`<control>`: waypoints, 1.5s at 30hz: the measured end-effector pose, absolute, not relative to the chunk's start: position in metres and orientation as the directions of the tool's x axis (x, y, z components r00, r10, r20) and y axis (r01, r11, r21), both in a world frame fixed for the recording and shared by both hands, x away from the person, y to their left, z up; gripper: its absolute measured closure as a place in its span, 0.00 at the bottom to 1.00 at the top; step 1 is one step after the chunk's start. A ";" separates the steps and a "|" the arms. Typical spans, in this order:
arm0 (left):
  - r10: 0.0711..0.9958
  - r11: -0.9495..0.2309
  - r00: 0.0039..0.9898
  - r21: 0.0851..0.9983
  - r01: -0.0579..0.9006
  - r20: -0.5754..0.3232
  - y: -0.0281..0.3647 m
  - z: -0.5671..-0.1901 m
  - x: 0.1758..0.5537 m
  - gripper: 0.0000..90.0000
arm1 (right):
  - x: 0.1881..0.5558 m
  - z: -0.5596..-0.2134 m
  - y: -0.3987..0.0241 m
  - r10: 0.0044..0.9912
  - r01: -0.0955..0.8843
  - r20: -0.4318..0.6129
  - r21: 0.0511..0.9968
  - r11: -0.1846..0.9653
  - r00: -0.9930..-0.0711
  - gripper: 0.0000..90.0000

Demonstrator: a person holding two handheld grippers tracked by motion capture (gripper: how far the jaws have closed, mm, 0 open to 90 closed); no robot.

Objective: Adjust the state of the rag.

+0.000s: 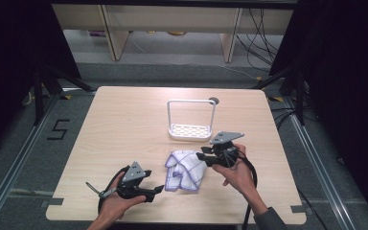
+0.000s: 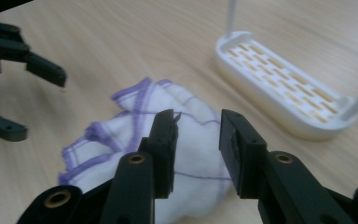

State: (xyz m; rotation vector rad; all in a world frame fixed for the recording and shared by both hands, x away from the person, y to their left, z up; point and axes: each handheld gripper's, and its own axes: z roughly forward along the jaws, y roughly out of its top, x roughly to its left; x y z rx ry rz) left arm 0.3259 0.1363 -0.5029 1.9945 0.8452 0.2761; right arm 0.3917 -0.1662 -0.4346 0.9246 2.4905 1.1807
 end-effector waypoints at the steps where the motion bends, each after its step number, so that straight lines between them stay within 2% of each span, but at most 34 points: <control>1: 0.658 -0.346 0.741 0.822 0.453 -0.131 0.136 -0.503 0.326 0.29 | 0.389 -0.436 -0.161 0.623 0.434 0.047 0.759 0.486 -0.780 0.73; 7: 0.649 -0.363 0.750 0.814 0.454 -0.129 0.133 -0.503 0.325 0.28 | 0.383 -0.448 -0.137 0.578 0.422 0.048 0.732 0.534 -0.815 0.72; 12: 0.640 -0.359 0.757 0.821 0.443 -0.128 0.128 -0.506 0.325 0.28 | 0.385 -0.461 -0.115 0.578 0.397 -0.011 0.717 0.574 -0.816 0.72; 14: 0.633 -0.371 0.764 0.816 0.442 -0.126 0.125 -0.506 0.324 0.28 | 0.387 -0.472 -0.106 0.583 0.405 -0.045 0.676 0.616 -0.811 0.72; 15: 0.623 -0.379 0.771 0.812 0.444 -0.131 0.122 -0.507 0.324 0.28 | 0.388 -0.475 -0.106 0.577 0.396 -0.069 0.662 0.637 -0.814 0.77; 16: 0.623 -0.379 0.771 0.812 0.444 -0.131 0.122 -0.507 0.324 0.28 | 0.388 -0.475 -0.106 0.577 0.396 -0.069 0.662 0.637 -0.814 0.77; 17: 0.625 -0.381 0.770 0.813 0.441 -0.125 0.118 -0.508 0.324 0.28 | 0.391 -0.478 -0.108 0.551 0.347 -0.115 0.666 0.660 -0.827 0.91; 18: 0.614 -0.391 0.779 0.808 0.441 -0.128 0.115 -0.508 0.324 0.28 | 0.390 -0.475 -0.110 0.557 0.368 -0.092 0.660 0.655 -0.825 0.96; 21: 0.596 -0.422 0.796 0.802 0.423 -0.106 0.107 -0.509 0.326 0.29 | 0.391 -0.467 -0.122 0.568 0.368 -0.090 0.678 0.636 -0.818 0.98; 24: 0.598 -0.416 0.793 0.802 0.429 -0.114 0.101 -0.511 0.327 0.29 | 0.392 -0.464 -0.130 0.594 0.392 -0.056 0.701 0.596 -0.802 0.98; 25: 0.597 -0.422 0.796 0.804 0.420 -0.102 0.097 -0.512 0.328 0.29 | 0.392 -0.464 -0.130 0.594 0.392 -0.056 0.701 0.596 -0.802 0.98; 26: 0.594 -0.451 0.801 0.795 0.406 -0.073 0.094 -0.512 0.330 0.30 | 0.392 -0.462 -0.136 0.606 0.427 -0.013 0.697 0.576 -0.795 0.98; 29: 0.599 -0.424 0.795 0.803 0.418 -0.097 0.089 -0.513 0.330 0.30 | 0.394 -0.461 -0.142 0.608 0.426 -0.001 0.712 0.558 -0.794 0.98; 32: 0.586 -0.491 0.809 0.779 0.390 -0.037 0.082 -0.513 0.331 0.31 | 0.398 -0.458 -0.155 0.604 0.434 0.031 0.725 0.534 -0.796 0.98; 34: 0.591 -0.483 0.806 0.783 0.392 -0.039 0.079 -0.515 0.331 0.32 | 0.399 -0.457 -0.158 0.604 0.438 0.042 0.728 0.528 -0.796 0.98; 41: 0.572 -0.545 0.820 0.758 0.358 0.024 0.074 -0.519 0.343 0.51 | 0.404 -0.455 -0.175 0.635 0.483 0.095 0.737 0.473 -0.767 0.98; 42: 0.569 -0.560 0.821 0.753 0.347 0.045 0.074 -0.518 0.344 0.56 | 0.405 -0.456 -0.175 0.629 0.475 0.093 0.741 0.474 -0.771 0.98; 45: 0.549 -0.580 0.833 0.750 0.318 0.072 0.073 -0.516 0.345 0.80 | 0.406 -0.455 -0.176 0.629 0.474 0.089 0.740 0.477 -0.772 0.98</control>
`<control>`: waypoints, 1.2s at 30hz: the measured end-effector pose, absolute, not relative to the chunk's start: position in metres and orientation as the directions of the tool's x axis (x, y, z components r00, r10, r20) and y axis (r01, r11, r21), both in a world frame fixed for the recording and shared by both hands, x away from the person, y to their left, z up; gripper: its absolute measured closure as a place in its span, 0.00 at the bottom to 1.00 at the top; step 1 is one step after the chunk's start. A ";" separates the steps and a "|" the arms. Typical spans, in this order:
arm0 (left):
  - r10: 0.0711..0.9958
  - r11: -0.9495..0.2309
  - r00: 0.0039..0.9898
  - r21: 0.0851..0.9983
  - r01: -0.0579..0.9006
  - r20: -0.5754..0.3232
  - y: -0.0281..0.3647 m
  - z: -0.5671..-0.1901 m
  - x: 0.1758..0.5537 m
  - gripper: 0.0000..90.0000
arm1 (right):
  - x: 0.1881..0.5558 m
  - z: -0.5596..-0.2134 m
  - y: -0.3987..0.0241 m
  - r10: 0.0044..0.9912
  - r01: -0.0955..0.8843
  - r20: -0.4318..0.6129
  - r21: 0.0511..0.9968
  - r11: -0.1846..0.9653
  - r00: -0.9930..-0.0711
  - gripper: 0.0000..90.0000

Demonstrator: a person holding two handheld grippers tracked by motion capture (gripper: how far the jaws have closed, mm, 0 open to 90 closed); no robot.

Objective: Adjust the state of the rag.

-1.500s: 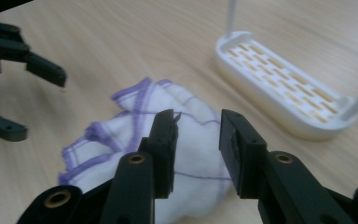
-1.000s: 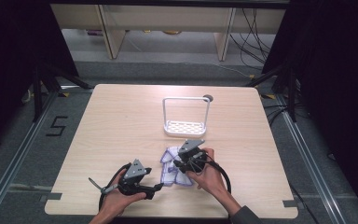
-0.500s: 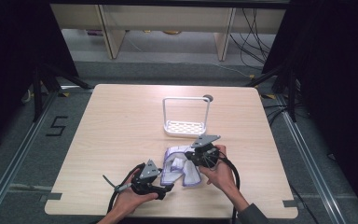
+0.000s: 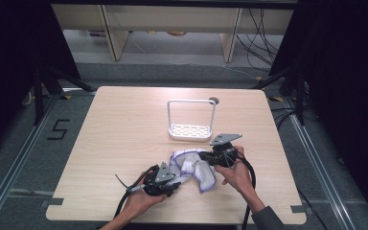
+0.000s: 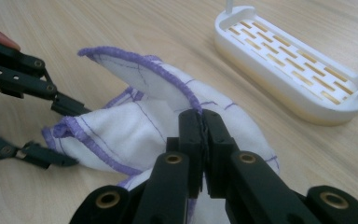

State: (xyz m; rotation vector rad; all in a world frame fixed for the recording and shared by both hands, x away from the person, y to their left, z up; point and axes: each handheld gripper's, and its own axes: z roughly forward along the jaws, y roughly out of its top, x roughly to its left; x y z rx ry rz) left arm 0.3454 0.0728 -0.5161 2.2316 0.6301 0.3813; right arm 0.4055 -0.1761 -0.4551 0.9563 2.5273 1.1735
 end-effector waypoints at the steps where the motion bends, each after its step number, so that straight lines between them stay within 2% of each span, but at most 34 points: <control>1: 0.548 -0.562 0.834 0.763 0.318 0.057 0.072 -0.515 0.345 0.87 | 0.406 -0.455 -0.177 0.621 0.467 0.089 0.744 0.478 -0.779 0.98; 4: 0.543 -0.547 0.838 0.778 0.311 0.047 0.075 -0.512 0.345 0.95 | 0.405 -0.453 -0.180 0.639 0.485 0.103 0.745 0.459 -0.762 0.98; 6: 0.530 -0.559 0.845 0.778 0.288 0.068 0.078 -0.509 0.345 0.95 | 0.405 -0.451 -0.182 0.642 0.487 0.104 0.745 0.455 -0.759 0.98; 14: 0.486 -0.511 0.873 0.822 0.253 0.033 0.110 -0.478 0.317 0.96 | 0.398 -0.437 -0.215 0.682 0.507 0.129 0.768 0.390 -0.720 0.98; 20: 0.488 -0.499 0.872 0.830 0.249 0.031 0.137 -0.474 0.294 0.96 | 0.397 -0.445 -0.231 0.686 0.517 0.142 0.768 0.378 -0.713 0.98; 24: 0.505 -0.520 0.862 0.813 0.263 0.044 0.149 -0.481 0.299 0.96 | 0.402 -0.460 -0.229 0.710 0.578 0.166 0.718 0.389 -0.684 0.98; 28: 0.538 -0.544 0.842 0.782 0.304 0.047 0.163 -0.501 0.324 0.95 | 0.417 -0.478 -0.223 0.713 0.582 0.140 0.693 0.425 -0.687 0.98; 30: 0.570 -0.523 0.821 0.781 0.341 0.024 0.166 -0.506 0.327 0.92 | 0.421 -0.483 -0.220 0.713 0.588 0.138 0.682 0.435 -0.687 0.98; 31: 0.570 -0.523 0.821 0.781 0.341 0.024 0.166 -0.506 0.327 0.88 | 0.423 -0.484 -0.218 0.711 0.595 0.137 0.668 0.448 -0.689 0.97; 33: 0.596 -0.501 0.803 0.787 0.360 0.012 0.170 -0.503 0.327 0.77 | 0.423 -0.485 -0.217 0.730 0.601 0.122 0.665 0.443 -0.673 0.88; 34: 0.596 -0.501 0.803 0.787 0.360 0.012 0.170 -0.503 0.327 0.73 | 0.423 -0.485 -0.217 0.730 0.601 0.122 0.665 0.443 -0.673 0.88; 35: 0.619 -0.443 0.785 0.812 0.380 -0.030 0.170 -0.502 0.325 0.69 | 0.422 -0.482 -0.222 0.745 0.600 0.115 0.677 0.425 -0.657 0.79; 36: 0.618 -0.456 0.786 0.808 0.373 -0.015 0.173 -0.499 0.325 0.69 | 0.422 -0.482 -0.222 0.745 0.600 0.115 0.677 0.425 -0.657 0.79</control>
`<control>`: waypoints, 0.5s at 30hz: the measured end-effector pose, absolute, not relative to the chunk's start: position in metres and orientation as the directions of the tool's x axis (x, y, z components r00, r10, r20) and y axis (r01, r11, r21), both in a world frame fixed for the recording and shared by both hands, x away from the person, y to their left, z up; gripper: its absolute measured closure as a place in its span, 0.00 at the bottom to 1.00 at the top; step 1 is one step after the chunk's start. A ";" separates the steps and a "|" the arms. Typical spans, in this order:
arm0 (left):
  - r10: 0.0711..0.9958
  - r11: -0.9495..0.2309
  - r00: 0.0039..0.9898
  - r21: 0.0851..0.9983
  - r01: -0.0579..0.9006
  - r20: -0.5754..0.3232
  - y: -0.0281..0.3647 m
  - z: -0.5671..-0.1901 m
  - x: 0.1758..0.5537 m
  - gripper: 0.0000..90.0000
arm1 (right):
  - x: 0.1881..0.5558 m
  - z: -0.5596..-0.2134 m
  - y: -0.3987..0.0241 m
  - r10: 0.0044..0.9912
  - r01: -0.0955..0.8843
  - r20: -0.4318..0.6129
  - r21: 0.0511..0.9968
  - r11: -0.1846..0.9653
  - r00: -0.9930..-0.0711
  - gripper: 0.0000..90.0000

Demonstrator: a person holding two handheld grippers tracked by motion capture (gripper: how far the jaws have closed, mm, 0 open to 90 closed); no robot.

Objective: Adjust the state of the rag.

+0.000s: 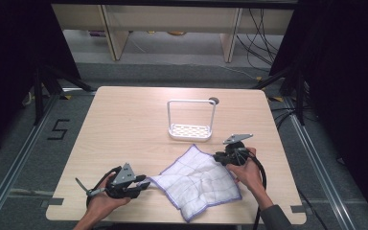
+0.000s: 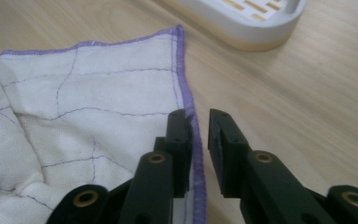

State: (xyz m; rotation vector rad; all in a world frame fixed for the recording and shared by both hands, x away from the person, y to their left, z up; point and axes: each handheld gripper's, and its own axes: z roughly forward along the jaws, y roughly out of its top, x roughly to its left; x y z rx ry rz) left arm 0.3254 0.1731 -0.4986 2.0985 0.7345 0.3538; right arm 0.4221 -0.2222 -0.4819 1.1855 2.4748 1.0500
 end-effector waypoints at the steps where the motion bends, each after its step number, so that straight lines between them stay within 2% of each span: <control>1: 0.638 -0.422 0.769 0.817 0.392 -0.040 0.174 -0.495 0.324 0.66 | 0.421 -0.479 -0.225 0.747 0.601 0.110 0.676 0.428 -0.656 0.75; 2: 0.641 -0.362 0.763 0.844 0.396 -0.083 0.169 -0.488 0.317 0.63 | 0.416 -0.475 -0.230 0.762 0.592 0.098 0.695 0.408 -0.640 0.72; 3: 0.641 -0.362 0.763 0.844 0.396 -0.083 0.169 -0.488 0.317 0.61 | 0.413 -0.472 -0.233 0.763 0.597 0.095 0.686 0.416 -0.640 0.70; 7: 0.568 -0.369 0.815 0.851 0.374 -0.112 0.143 -0.479 0.302 0.57 | 0.405 -0.468 -0.238 0.768 0.593 0.099 0.701 0.397 -0.632 0.68; 8: 0.513 -0.401 0.849 0.839 0.367 -0.126 0.128 -0.478 0.294 0.56 | 0.403 -0.465 -0.241 0.767 0.594 0.096 0.695 0.404 -0.635 0.67; 9: 0.499 -0.403 0.855 0.836 0.372 -0.140 0.120 -0.479 0.290 0.56 | 0.403 -0.466 -0.244 0.759 0.579 0.079 0.699 0.420 -0.646 0.67; 11: 0.491 -0.409 0.859 0.833 0.374 -0.144 0.115 -0.480 0.287 0.53 | 0.402 -0.469 -0.242 0.772 0.586 0.107 0.717 0.376 -0.627 0.66; 12: 0.465 -0.441 0.875 0.822 0.361 -0.135 0.100 -0.484 0.284 0.52 | 0.402 -0.469 -0.245 0.775 0.597 0.102 0.702 0.388 -0.624 0.66; 15: 0.456 -0.432 0.872 0.813 0.391 -0.177 0.083 -0.489 0.284 0.50 | 0.402 -0.468 -0.248 0.775 0.612 0.110 0.685 0.394 -0.622 0.65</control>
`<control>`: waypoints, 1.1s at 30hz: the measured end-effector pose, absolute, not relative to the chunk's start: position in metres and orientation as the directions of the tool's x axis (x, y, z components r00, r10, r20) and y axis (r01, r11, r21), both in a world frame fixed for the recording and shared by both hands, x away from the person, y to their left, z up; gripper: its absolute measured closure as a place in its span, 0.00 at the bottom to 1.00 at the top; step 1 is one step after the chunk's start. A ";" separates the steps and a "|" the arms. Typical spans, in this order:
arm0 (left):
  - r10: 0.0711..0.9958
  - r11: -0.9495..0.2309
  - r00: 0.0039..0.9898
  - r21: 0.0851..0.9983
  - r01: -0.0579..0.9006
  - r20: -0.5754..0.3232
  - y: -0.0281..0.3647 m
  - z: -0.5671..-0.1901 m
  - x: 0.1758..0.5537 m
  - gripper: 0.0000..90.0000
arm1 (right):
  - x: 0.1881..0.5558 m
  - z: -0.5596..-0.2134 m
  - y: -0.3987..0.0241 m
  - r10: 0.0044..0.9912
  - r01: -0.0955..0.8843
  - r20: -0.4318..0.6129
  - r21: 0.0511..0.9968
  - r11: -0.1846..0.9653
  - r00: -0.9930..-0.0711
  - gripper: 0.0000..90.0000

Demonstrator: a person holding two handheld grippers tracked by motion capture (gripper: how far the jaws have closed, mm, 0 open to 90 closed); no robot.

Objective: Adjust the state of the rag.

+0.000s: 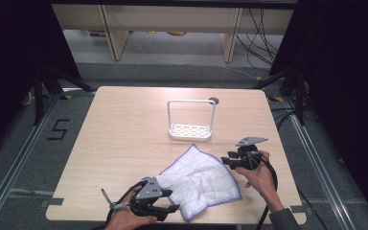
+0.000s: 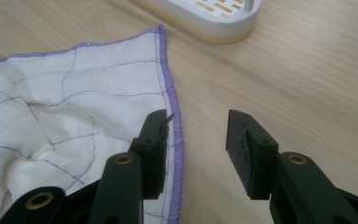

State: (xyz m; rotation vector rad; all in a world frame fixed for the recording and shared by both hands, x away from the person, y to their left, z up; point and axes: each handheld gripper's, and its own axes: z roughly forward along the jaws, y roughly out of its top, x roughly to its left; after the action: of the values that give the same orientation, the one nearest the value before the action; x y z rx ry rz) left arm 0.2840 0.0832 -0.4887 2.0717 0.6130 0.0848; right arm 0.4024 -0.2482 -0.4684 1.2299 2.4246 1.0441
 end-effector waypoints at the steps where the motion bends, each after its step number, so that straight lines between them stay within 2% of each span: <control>1: 0.456 -0.432 0.872 0.813 0.391 -0.177 0.083 -0.489 0.284 0.49 | 0.402 -0.468 -0.248 0.775 0.612 0.110 0.685 0.394 -0.622 0.65; 3: 0.444 -0.458 0.879 0.800 0.388 -0.172 0.060 -0.493 0.284 0.44 | 0.400 -0.467 -0.247 0.780 0.631 0.133 0.677 0.379 -0.611 0.63; 4: 0.446 -0.452 0.876 0.799 0.396 -0.183 0.053 -0.495 0.284 0.40 | 0.399 -0.470 -0.246 0.774 0.598 0.118 0.710 0.372 -0.622 0.63; 5: 0.447 -0.471 0.878 0.789 0.395 -0.173 0.048 -0.498 0.285 0.39 | 0.397 -0.467 -0.245 0.765 0.604 0.125 0.698 0.384 -0.631 0.63; 7: 0.459 -0.512 0.880 0.773 0.374 -0.122 0.040 -0.504 0.287 0.40 | 0.391 -0.467 -0.243 0.762 0.608 0.127 0.691 0.391 -0.635 0.62; 9: 0.444 -0.577 0.895 0.751 0.322 -0.042 0.038 -0.508 0.289 0.51 | 0.386 -0.469 -0.242 0.753 0.600 0.101 0.677 0.427 -0.650 0.62; 11: 0.426 -0.604 0.904 0.749 0.271 0.017 0.038 -0.510 0.290 0.72 | 0.380 -0.472 -0.241 0.764 0.620 0.109 0.661 0.422 -0.636 0.60; 12: 0.426 -0.604 0.904 0.749 0.271 0.017 0.038 -0.510 0.290 0.81 | 0.380 -0.472 -0.241 0.764 0.620 0.109 0.661 0.422 -0.636 0.60; 13: 0.410 -0.639 0.910 0.733 0.233 0.068 0.040 -0.508 0.290 0.81 | 0.378 -0.475 -0.242 0.765 0.614 0.095 0.663 0.428 -0.636 0.58; 15: 0.415 -0.629 0.907 0.742 0.232 0.069 0.045 -0.505 0.291 0.91 | 0.369 -0.481 -0.247 0.781 0.631 0.078 0.642 0.436 -0.619 0.56; 22: 0.405 -0.599 0.913 0.770 0.220 0.054 0.062 -0.496 0.290 0.91 | 0.352 -0.486 -0.255 0.780 0.657 0.104 0.614 0.438 -0.617 0.56; 24: 0.400 -0.611 0.914 0.761 0.216 0.062 0.067 -0.494 0.289 0.92 | 0.346 -0.492 -0.254 0.785 0.670 0.113 0.602 0.434 -0.609 0.64; 25: 0.402 -0.583 0.915 0.781 0.222 0.041 0.068 -0.494 0.288 0.92 | 0.345 -0.494 -0.255 0.771 0.659 0.095 0.591 0.465 -0.629 0.73; 26: 0.381 -0.620 0.922 0.759 0.200 0.068 0.072 -0.491 0.289 0.92 | 0.344 -0.493 -0.254 0.769 0.657 0.092 0.588 0.471 -0.633 0.84; 27: 0.385 -0.602 0.922 0.770 0.209 0.050 0.074 -0.491 0.287 0.92 | 0.344 -0.493 -0.254 0.769 0.657 0.092 0.588 0.471 -0.633 0.84; 29: 0.372 -0.597 0.927 0.777 0.199 0.048 0.083 -0.490 0.283 0.93 | 0.343 -0.488 -0.258 0.754 0.624 0.068 0.611 0.486 -0.654 0.98; 33: 0.363 -0.601 0.931 0.773 0.204 0.036 0.100 -0.490 0.276 0.93 | 0.337 -0.477 -0.268 0.752 0.614 0.080 0.636 0.467 -0.654 0.99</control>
State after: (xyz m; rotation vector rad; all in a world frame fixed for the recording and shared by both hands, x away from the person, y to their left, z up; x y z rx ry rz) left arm 0.2760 0.0997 -0.4904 2.2327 0.3997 0.2382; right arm 0.3371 -0.2683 -0.4771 1.1836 2.5032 0.9540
